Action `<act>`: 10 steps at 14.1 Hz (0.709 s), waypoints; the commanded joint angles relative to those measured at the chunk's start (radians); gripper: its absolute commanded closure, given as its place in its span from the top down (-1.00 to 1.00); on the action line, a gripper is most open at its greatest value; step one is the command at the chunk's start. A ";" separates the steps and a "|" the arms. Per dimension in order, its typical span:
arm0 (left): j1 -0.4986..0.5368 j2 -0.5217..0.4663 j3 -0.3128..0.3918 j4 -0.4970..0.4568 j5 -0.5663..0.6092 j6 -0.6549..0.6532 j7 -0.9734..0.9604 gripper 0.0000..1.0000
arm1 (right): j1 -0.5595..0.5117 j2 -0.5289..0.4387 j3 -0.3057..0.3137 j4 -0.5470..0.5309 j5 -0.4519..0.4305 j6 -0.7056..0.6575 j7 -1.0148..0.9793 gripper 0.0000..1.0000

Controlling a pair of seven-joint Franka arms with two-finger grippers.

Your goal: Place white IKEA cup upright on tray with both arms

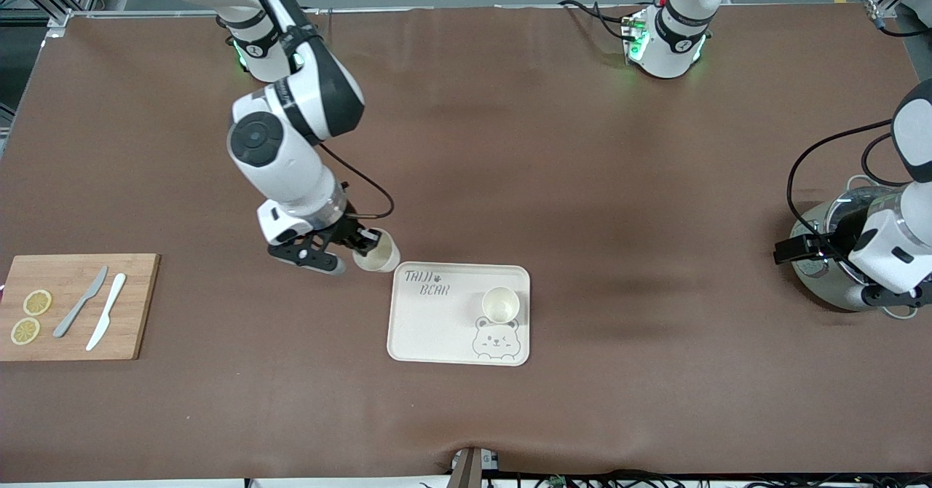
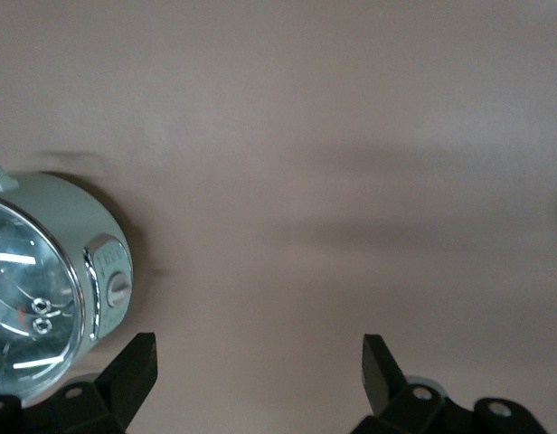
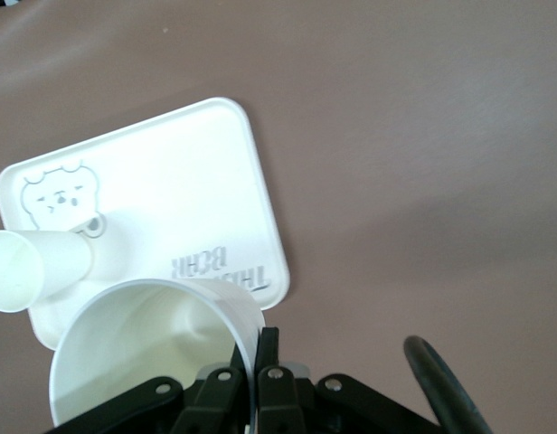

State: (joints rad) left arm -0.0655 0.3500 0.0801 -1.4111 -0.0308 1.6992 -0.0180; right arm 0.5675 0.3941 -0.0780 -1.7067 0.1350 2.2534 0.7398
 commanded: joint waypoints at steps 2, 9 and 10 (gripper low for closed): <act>-0.013 -0.135 -0.005 -0.184 -0.020 0.054 0.018 1.00 | 0.057 0.133 -0.014 0.148 0.009 -0.006 0.105 -1.00; -0.011 -0.359 -0.026 -0.489 -0.018 0.234 0.018 1.00 | 0.068 0.279 -0.019 0.245 -0.020 0.083 0.158 -1.00; -0.010 -0.379 -0.026 -0.499 -0.018 0.234 0.018 1.00 | 0.063 0.291 -0.019 0.245 -0.029 0.101 0.158 -1.00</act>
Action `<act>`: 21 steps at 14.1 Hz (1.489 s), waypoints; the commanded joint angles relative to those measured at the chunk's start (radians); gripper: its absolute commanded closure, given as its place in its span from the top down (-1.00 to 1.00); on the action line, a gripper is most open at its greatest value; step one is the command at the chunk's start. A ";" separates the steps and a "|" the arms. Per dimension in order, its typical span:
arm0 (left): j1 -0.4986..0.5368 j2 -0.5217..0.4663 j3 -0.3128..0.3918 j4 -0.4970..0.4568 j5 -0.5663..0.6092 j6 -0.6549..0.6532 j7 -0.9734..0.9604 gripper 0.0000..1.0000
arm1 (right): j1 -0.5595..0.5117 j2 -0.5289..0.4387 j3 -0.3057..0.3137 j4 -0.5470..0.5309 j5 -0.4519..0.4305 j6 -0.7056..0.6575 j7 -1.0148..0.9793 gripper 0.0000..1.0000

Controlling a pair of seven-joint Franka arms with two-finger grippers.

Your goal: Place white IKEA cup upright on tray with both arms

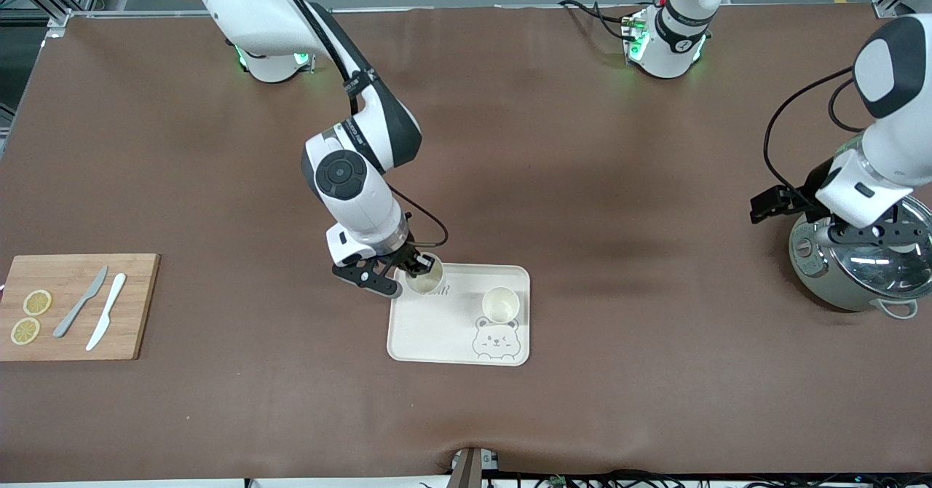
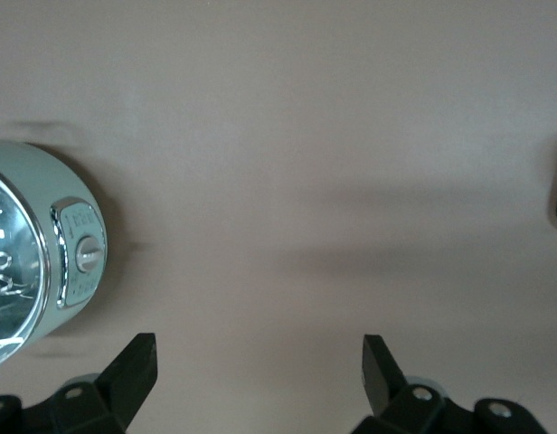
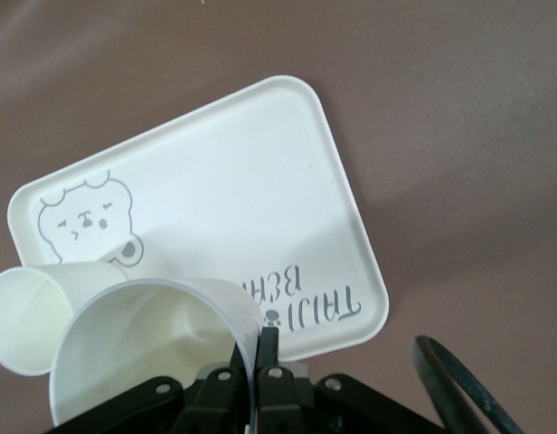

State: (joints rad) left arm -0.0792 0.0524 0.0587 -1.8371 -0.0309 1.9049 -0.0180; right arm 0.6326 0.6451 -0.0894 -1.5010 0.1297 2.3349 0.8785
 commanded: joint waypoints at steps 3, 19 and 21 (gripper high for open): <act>0.007 -0.118 -0.005 -0.076 -0.018 0.016 0.016 1.00 | -0.010 0.068 -0.009 0.039 -0.044 0.044 0.016 -1.00; 0.012 -0.080 0.007 0.186 -0.009 -0.121 -0.002 1.00 | -0.008 0.177 -0.024 0.031 -0.064 0.204 0.022 -1.00; 0.018 -0.077 0.009 0.196 -0.007 -0.136 -0.002 1.00 | -0.007 0.180 -0.023 0.033 -0.064 0.205 0.023 -1.00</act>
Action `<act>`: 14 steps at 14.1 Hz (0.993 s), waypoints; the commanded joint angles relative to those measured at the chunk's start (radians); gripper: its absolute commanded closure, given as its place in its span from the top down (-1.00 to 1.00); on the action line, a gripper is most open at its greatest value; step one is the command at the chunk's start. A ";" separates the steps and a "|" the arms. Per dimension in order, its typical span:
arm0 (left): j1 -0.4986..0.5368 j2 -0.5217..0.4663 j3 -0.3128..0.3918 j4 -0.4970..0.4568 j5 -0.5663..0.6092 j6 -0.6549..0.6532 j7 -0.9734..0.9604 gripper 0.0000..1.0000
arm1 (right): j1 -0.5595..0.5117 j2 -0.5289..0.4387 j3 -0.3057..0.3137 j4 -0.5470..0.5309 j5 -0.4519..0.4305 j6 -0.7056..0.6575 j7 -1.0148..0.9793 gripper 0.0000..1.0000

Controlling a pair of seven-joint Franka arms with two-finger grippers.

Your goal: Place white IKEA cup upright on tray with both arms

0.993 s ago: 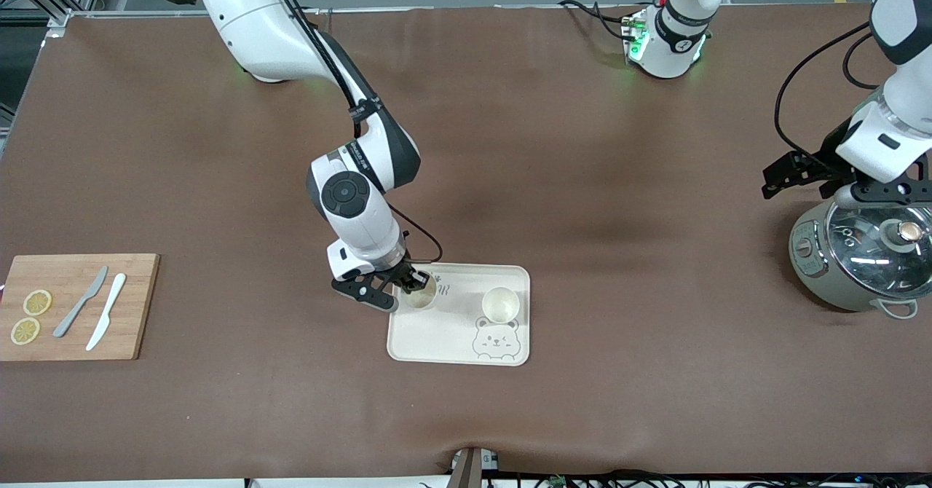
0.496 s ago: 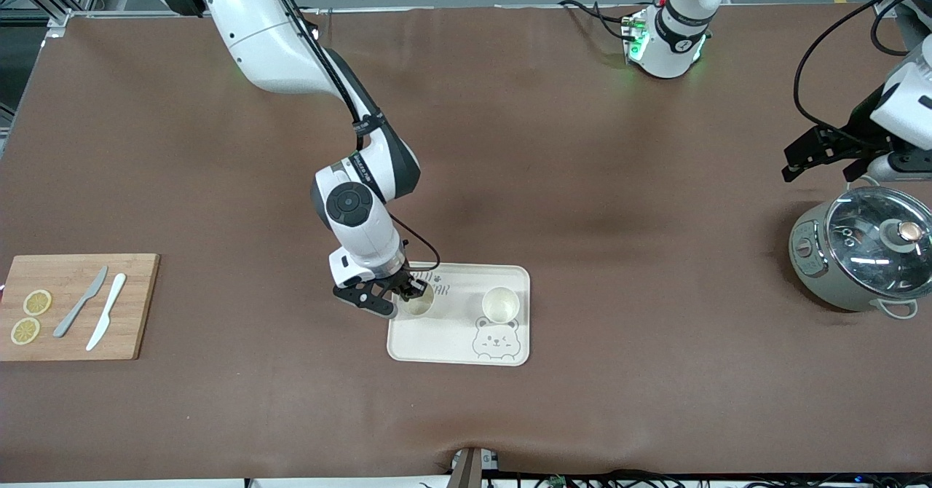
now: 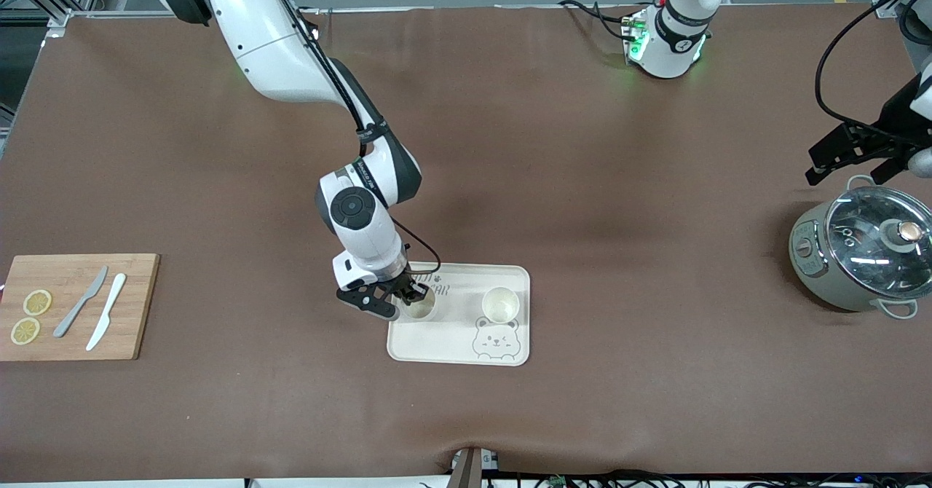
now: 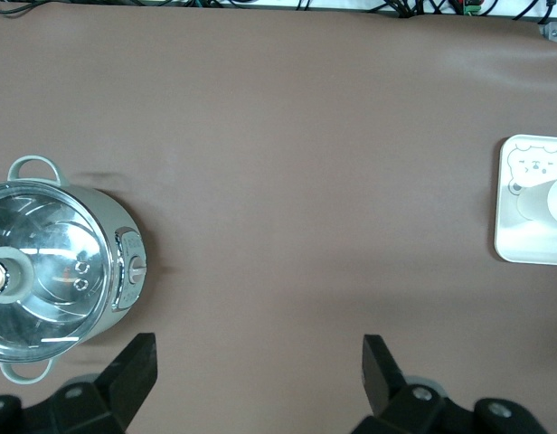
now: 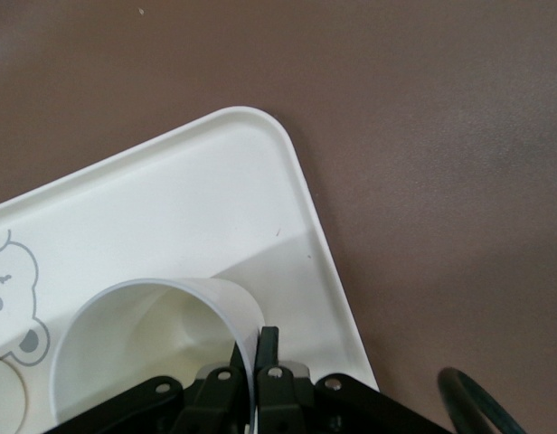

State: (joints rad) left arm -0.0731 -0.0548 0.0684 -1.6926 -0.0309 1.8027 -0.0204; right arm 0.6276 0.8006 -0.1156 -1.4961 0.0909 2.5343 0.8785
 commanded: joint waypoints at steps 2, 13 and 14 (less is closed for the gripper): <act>0.019 0.029 -0.001 0.051 -0.006 -0.046 0.000 1.00 | -0.003 0.025 0.004 0.028 -0.023 0.006 0.022 -0.80; 0.042 0.033 -0.009 0.115 -0.007 -0.083 0.004 1.00 | -0.003 -0.003 0.002 0.028 -0.020 -0.014 0.017 1.00; 0.038 0.036 -0.009 0.143 -0.009 -0.106 0.002 1.00 | -0.003 -0.011 0.002 0.027 -0.019 -0.026 0.017 1.00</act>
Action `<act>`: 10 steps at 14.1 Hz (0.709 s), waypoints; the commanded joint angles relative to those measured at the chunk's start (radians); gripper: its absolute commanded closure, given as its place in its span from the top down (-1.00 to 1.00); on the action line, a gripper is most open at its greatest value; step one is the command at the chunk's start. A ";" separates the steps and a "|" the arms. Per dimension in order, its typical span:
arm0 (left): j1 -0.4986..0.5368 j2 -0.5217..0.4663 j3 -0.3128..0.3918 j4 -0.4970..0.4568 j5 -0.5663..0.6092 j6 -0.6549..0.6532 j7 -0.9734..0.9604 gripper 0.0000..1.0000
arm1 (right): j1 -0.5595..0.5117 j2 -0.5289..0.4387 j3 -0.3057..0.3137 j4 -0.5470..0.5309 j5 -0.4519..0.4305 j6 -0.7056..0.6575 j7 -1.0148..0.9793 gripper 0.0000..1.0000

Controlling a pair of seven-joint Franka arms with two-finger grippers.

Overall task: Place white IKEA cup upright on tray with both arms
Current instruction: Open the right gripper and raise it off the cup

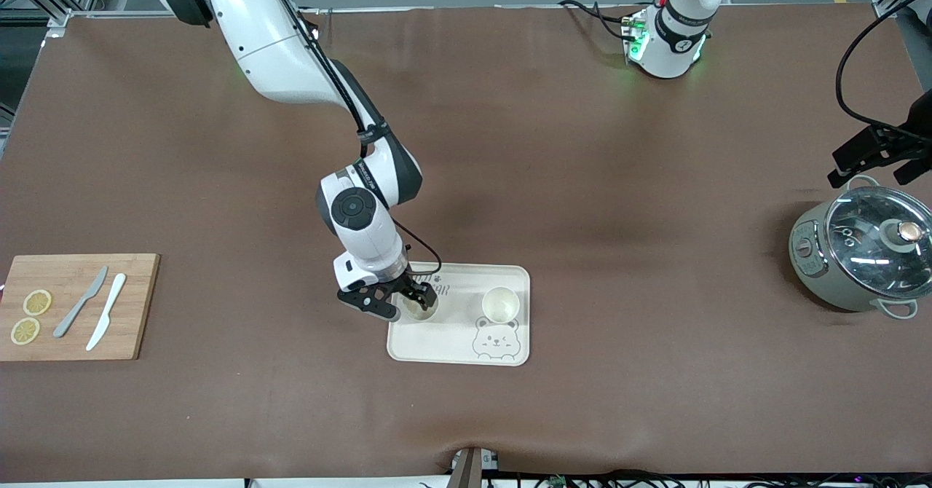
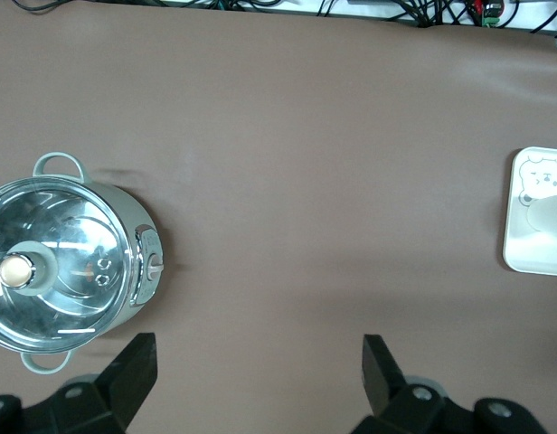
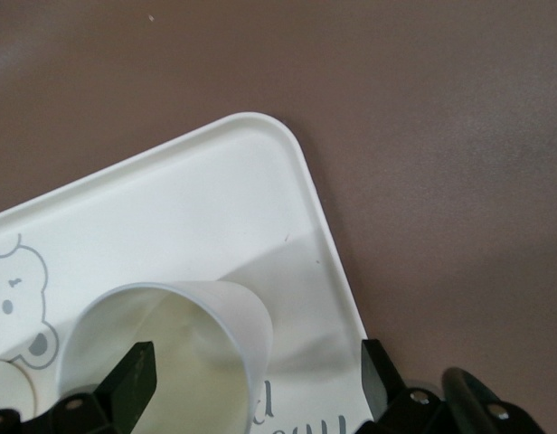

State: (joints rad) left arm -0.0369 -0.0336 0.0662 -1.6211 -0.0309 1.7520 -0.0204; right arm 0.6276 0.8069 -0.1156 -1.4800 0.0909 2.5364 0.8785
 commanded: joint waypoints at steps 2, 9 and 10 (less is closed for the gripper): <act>0.008 0.046 -0.008 0.096 -0.011 -0.065 0.002 1.00 | -0.002 -0.040 0.002 0.012 -0.020 -0.074 0.017 1.00; 0.011 0.084 -0.006 0.130 -0.012 -0.065 0.011 1.00 | -0.016 -0.300 0.002 0.010 -0.020 -0.471 -0.042 1.00; 0.011 0.084 -0.006 0.132 -0.012 -0.065 0.011 1.00 | -0.035 -0.346 0.004 0.009 -0.019 -0.531 -0.082 1.00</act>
State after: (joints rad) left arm -0.0365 0.0342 0.0647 -1.5343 -0.0309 1.7107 -0.0203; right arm 0.6239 0.5644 -0.1241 -1.4347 0.0897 2.0993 0.8500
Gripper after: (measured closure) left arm 0.000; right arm 0.000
